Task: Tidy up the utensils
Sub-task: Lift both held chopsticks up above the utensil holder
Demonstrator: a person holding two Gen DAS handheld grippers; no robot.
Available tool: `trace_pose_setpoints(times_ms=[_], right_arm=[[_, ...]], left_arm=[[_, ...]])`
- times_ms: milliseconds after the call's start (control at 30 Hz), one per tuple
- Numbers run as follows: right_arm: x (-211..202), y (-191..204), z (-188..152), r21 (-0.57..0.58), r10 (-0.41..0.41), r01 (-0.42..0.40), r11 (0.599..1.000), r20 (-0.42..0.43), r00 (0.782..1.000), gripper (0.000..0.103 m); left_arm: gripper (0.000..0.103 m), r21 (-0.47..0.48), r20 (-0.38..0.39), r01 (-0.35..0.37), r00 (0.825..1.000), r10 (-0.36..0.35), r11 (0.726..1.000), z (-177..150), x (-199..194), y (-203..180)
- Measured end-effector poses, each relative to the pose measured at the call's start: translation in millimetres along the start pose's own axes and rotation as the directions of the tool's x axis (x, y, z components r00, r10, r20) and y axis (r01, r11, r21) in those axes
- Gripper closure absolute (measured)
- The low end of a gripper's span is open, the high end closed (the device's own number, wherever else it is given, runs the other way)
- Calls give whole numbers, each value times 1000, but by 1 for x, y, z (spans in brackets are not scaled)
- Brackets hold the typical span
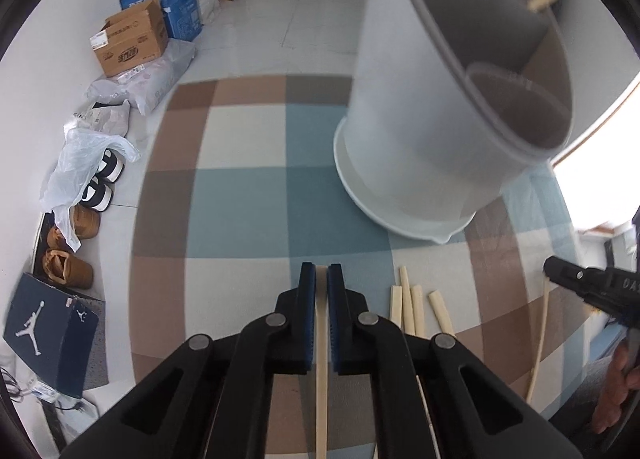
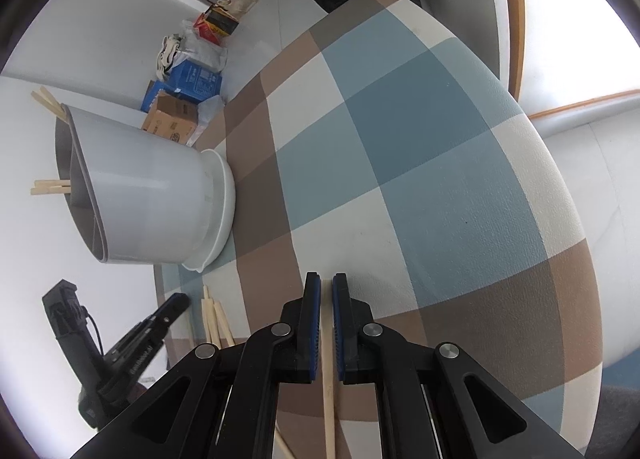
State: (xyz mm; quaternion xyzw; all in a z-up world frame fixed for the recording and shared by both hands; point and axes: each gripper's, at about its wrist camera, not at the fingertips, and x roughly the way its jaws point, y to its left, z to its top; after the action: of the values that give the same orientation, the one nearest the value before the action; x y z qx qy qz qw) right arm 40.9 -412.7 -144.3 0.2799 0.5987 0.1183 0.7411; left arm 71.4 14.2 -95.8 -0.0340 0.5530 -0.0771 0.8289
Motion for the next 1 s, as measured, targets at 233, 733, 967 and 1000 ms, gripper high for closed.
trace_pose_setpoints(times_ms=[233, 733, 967, 1000], right_arm=[[-38, 32, -5, -138, 65, -41, 990, 177, 982, 98], [-101, 92, -19, -366, 212, -52, 929, 413, 886, 98], [-133, 126, -10, -434, 278, -62, 899, 454, 847, 98], [-137, 131, -7, -440, 290, -70, 895, 456, 841, 98]], left_arm=[[101, -21, 206, 33, 978, -28, 999, 3, -57, -4], [101, -72, 449, 167, 886, -117, 983, 8, -115, -1], [101, -57, 630, 166, 771, -94, 984, 23, -159, -15], [101, -51, 649, 169, 755, -96, 984, 28, -165, -18]])
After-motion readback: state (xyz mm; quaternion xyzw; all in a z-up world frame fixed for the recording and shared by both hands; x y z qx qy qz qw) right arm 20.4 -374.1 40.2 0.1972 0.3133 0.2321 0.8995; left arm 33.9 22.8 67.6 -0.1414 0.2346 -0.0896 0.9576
